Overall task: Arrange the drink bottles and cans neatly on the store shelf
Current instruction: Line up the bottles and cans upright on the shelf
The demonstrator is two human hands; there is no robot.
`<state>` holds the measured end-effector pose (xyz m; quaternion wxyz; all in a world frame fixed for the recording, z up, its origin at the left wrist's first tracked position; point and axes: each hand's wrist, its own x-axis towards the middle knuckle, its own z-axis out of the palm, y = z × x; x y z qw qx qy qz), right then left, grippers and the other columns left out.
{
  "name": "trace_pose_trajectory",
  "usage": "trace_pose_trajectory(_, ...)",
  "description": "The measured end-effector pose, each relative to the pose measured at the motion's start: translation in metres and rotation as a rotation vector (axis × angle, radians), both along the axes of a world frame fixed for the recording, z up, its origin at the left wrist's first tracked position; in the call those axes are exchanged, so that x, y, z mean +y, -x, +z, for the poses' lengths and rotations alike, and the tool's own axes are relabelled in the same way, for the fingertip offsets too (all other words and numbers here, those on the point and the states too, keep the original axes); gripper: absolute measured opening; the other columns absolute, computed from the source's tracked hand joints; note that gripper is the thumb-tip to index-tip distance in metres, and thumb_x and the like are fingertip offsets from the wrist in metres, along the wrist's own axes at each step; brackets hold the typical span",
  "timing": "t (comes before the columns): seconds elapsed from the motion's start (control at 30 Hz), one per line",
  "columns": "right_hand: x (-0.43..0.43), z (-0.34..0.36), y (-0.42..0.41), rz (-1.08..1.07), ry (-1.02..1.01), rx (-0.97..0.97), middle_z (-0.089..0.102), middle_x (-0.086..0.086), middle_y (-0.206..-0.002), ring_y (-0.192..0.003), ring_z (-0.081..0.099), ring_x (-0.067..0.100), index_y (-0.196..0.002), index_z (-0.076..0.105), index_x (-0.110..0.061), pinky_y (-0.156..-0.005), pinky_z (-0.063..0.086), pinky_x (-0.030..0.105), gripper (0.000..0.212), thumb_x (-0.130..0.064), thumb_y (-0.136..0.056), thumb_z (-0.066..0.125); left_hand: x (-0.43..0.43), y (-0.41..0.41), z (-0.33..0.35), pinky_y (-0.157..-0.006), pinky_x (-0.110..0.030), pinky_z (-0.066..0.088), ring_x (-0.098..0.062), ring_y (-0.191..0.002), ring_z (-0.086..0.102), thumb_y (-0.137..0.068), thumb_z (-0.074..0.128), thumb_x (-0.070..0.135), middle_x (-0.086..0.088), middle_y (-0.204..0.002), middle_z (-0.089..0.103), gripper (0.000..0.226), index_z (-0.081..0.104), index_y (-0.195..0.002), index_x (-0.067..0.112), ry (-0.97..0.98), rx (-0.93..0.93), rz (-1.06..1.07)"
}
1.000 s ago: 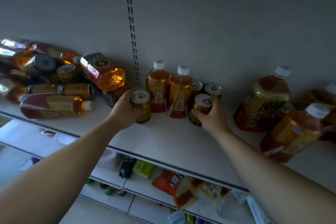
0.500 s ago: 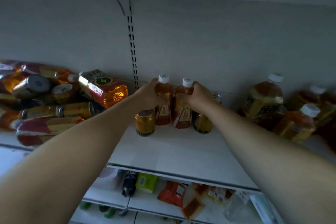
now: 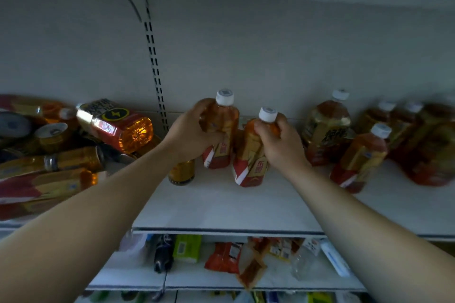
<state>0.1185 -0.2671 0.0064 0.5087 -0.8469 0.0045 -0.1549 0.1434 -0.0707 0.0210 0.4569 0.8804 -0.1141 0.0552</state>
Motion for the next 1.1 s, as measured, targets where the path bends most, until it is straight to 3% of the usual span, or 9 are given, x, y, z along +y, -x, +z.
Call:
trace_pose_trajectory(0.1, -0.015, -0.006, 0.024, -0.062, -0.043, 0.004, 0.06, -0.017, -0.084, -0.076, 0.055, -0.011, -0.097, 0.058, -0.028, -0.064, 0.037, 0.013, 0.01, -0.034, -0.09, 0.062, -0.007, 0.018, -0.008, -0.073, -0.019, 0.049, 0.002, -0.091, 0.059, -0.071, 0.079, 0.017, 0.02, -0.1, 0.06, 0.072, 0.043, -0.131, 0.035, 0.093, 0.069, -0.076)
trace_pose_trajectory(0.3, -0.041, -0.02, 0.068, -0.248, -0.078, 0.018, 0.061, -0.012, -0.095, -0.089, 0.056, 0.004, -0.103, 0.057, -0.027, -0.076, 0.041, 0.028, 0.017, -0.038, -0.09, 0.061, -0.039, 0.041, -0.038, -0.087, -0.03, 0.049, -0.009, -0.104, 0.056, -0.074, 0.079, 0.014, 0.015, -0.109, 0.057, 0.082, 0.035, -0.142, 0.031, 0.137, 0.235, -0.203)
trace_pose_trajectory(0.47, -0.079, -0.018, 0.103, -0.327, -0.099, -0.019, 0.06, -0.016, -0.091, -0.086, 0.055, -0.001, -0.101, 0.057, -0.029, -0.073, 0.04, 0.022, 0.011, -0.032, -0.091, 0.062, -0.083, 0.059, -0.043, -0.085, -0.028, 0.045, -0.007, -0.101, 0.054, -0.075, 0.077, 0.009, 0.015, -0.105, 0.055, 0.083, 0.033, -0.143, 0.029, 0.169, 0.262, -0.259)
trace_pose_trajectory(0.6, -0.128, -0.02, 0.125, -0.36, -0.108, -0.045, 0.061, -0.014, -0.096, -0.091, 0.057, 0.006, -0.103, 0.058, -0.032, -0.077, 0.041, 0.027, 0.014, -0.032, -0.09, 0.063, -0.13, 0.076, -0.043, -0.089, -0.029, 0.048, -0.006, -0.1, 0.058, -0.073, 0.079, 0.009, 0.018, -0.101, 0.058, 0.076, 0.04, -0.137, 0.027, 0.156, 0.233, -0.31)
trace_pose_trajectory(0.67, -0.159, -0.02, 0.132, -0.361, -0.128, -0.065, 0.063, -0.015, -0.097, -0.091, 0.058, 0.005, -0.099, 0.059, -0.035, -0.079, 0.044, 0.028, 0.012, -0.03, -0.09, 0.064, -0.159, 0.085, -0.044, -0.084, -0.024, 0.049, 0.0, -0.097, 0.057, -0.072, 0.08, 0.011, 0.02, -0.102, 0.058, 0.073, 0.043, -0.133, 0.028, 0.146, 0.2, -0.329)
trace_pose_trajectory(0.73, -0.195, -0.021, 0.138, -0.364, -0.139, -0.076, 0.065, -0.011, -0.098, -0.092, 0.06, 0.007, -0.103, 0.062, -0.031, -0.081, 0.047, 0.031, 0.014, -0.031, -0.089, 0.065, -0.192, 0.094, -0.043, -0.073, -0.013, 0.044, 0.006, -0.092, 0.054, -0.072, 0.08, 0.013, 0.022, -0.102, 0.056, 0.072, 0.043, -0.13, 0.031, 0.136, 0.176, -0.33)
trace_pose_trajectory(0.8, -0.232, -0.02, 0.143, -0.347, -0.117, -0.074, 0.064, -0.012, -0.096, -0.09, 0.059, 0.005, -0.105, 0.061, -0.026, -0.077, 0.045, 0.027, 0.017, -0.03, -0.089, 0.065, -0.228, 0.103, -0.042, -0.071, -0.011, 0.042, 0.006, -0.09, 0.053, -0.072, 0.08, 0.013, 0.02, -0.101, 0.055, 0.07, 0.042, -0.128, 0.032, 0.131, 0.154, -0.312)
trace_pose_trajectory(0.93, -0.301, -0.018, 0.149, -0.335, -0.082, -0.047, 0.059, -0.012, -0.089, -0.084, 0.055, 0.004, -0.099, 0.059, -0.026, -0.07, 0.04, 0.027, 0.013, -0.031, -0.089, 0.065, -0.297, 0.117, -0.04, -0.062, 0.0, 0.041, 0.01, -0.085, 0.054, -0.074, 0.078, 0.01, 0.022, -0.099, 0.055, 0.077, 0.04, -0.138, 0.025, 0.138, 0.164, -0.278)
trace_pose_trajectory(1.1, -0.358, -0.017, 0.148, -0.309, -0.067, 0.001, 0.061, -0.009, -0.095, -0.091, 0.057, 0.012, -0.108, 0.06, -0.024, -0.075, 0.04, 0.03, 0.022, -0.034, -0.089, 0.064, -0.357, 0.121, -0.044, -0.071, -0.015, 0.043, -0.009, -0.097, 0.06, -0.073, 0.078, 0.015, 0.01, -0.107, 0.06, 0.078, 0.039, -0.139, 0.027, 0.101, 0.173, -0.221)
